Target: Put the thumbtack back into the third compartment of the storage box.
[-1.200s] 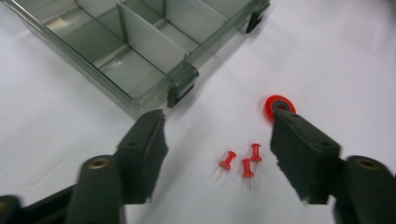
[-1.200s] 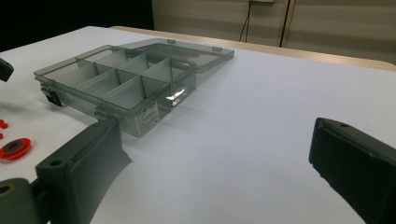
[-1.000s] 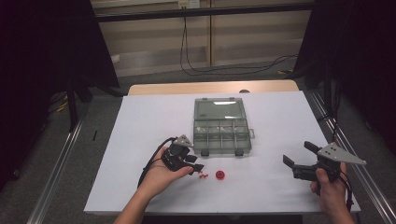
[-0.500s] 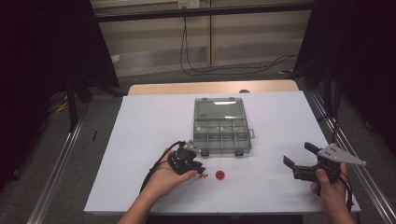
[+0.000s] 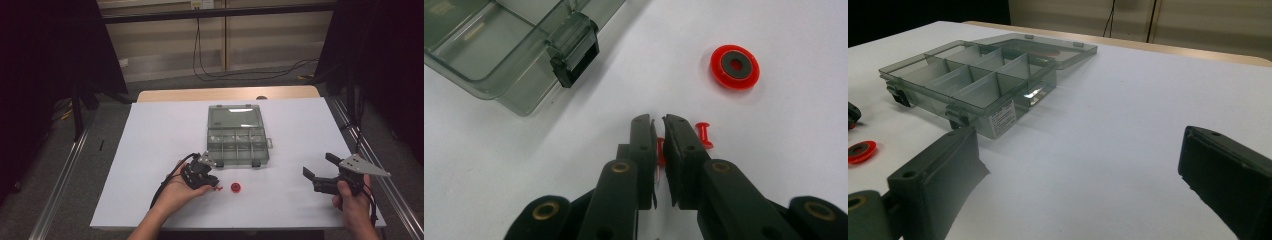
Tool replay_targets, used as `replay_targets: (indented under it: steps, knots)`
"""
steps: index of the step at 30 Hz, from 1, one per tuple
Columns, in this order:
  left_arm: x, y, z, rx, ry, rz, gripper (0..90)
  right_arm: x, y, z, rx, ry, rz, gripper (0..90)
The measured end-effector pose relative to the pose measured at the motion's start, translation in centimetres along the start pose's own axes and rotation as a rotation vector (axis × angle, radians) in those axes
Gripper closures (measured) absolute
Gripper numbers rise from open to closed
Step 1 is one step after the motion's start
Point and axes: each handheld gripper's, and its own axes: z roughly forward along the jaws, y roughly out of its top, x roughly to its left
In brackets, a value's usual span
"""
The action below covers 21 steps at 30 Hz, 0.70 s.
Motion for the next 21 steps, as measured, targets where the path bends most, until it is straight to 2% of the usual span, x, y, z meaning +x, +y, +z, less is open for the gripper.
replay_targets:
  steps: [3, 5, 6, 7, 8, 9, 10, 11, 13, 14, 17, 19, 21]
  knots:
    - [0.0, 0.1, 0.0, 0.011, 0.003, 0.001, 84.2, 0.1, 0.0, 0.0, -0.002, 0.003, 0.002, 2.8]
    - [-0.3, 0.2, 0.1, -0.016, 0.007, -0.044, 84.5, 0.1, 0.0, 0.0, -0.003, 0.002, -0.005, 2.9]
    - [0.1, 0.2, -0.1, 0.013, 0.0, -0.005, 84.6, 0.1, 0.0, 0.0, -0.003, 0.006, -0.004, 2.9]
    - [0.2, 0.2, -0.1, 0.006, -0.008, -0.013, 84.8, 0.1, 0.0, 0.0, -0.002, 0.005, -0.004, 2.9]
    - [0.2, 0.2, -0.3, -0.02, -0.02, -0.04, 87.7, 0.1, 0.0, 0.0, -0.001, 0.003, -0.005, 3.0]
    - [-0.2, 0.4, -0.2, -0.056, 0.004, -0.103, 87.9, 0.1, 0.0, 0.0, -0.002, 0.001, -0.006, 2.9]
    - [0.2, 0.4, -0.6, -0.019, 0.01, -0.046, 87.8, 0.1, 0.0, 0.0, -0.002, 0.002, 0.0, 3.0]
    - [0.1, 0.4, -0.5, -0.036, 0.007, -0.068, 87.8, 0.0, 0.0, 0.0, -0.002, -0.001, -0.005, 3.0]
    - [0.3, 0.4, -0.5, -0.035, 0.002, -0.082, 87.8, 0.0, -0.1, 0.0, -0.002, -0.001, -0.002, 3.0]
    - [0.5, 0.4, -0.6, -0.004, 0.004, -0.054, 87.8, -0.1, -0.1, 0.0, -0.002, -0.002, -0.003, 3.0]
    - [0.7, 0.4, -0.7, -0.006, -0.005, -0.037, 87.8, -0.1, 0.0, -0.1, -0.004, -0.006, 0.001, 3.0]
    - [0.5, 0.6, -0.9, -0.039, -0.006, -0.075, 87.8, -0.1, 0.0, -0.2, -0.003, -0.007, 0.001, 3.1]
    - [0.5, 0.8, -1.1, -0.05, -0.009, -0.079, 87.8, -0.1, 0.0, -0.1, -0.002, -0.008, 0.003, 3.1]
